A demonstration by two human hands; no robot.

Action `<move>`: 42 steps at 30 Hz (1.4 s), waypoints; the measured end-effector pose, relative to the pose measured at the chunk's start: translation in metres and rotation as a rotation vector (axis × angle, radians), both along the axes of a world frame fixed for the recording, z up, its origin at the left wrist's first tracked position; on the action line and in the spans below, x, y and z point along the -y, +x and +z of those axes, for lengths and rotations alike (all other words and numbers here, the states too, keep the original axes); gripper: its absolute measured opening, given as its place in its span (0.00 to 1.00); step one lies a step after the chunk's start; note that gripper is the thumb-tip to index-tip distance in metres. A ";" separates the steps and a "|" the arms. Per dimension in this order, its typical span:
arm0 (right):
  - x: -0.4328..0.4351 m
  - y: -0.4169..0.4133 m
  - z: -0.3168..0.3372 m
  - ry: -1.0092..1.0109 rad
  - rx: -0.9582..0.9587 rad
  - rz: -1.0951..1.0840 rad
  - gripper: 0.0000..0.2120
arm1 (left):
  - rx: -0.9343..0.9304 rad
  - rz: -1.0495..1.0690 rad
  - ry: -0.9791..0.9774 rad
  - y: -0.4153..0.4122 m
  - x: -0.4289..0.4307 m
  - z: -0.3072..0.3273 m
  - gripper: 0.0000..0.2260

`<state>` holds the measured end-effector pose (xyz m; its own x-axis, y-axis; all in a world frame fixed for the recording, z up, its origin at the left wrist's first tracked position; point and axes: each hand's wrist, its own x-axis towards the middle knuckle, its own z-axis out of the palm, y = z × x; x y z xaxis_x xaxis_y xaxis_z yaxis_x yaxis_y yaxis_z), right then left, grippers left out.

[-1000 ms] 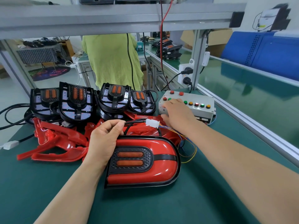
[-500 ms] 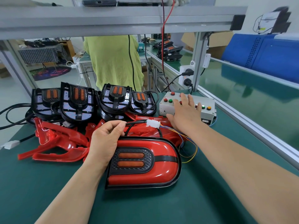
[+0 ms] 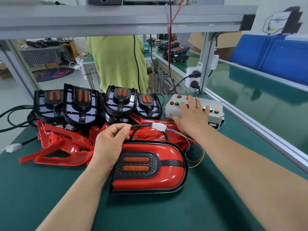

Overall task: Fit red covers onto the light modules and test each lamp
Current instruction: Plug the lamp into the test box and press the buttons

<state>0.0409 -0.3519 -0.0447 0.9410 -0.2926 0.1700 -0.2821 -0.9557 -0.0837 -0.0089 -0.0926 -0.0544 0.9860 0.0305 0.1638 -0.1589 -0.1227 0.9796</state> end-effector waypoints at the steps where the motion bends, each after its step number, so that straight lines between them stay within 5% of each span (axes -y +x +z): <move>1: 0.000 0.001 -0.001 -0.003 0.004 -0.003 0.33 | 0.001 0.000 0.003 0.000 0.000 0.000 0.06; 42: 0.013 0.009 0.007 0.007 -0.087 0.007 0.36 | 0.031 0.026 0.053 -0.003 0.000 0.005 0.05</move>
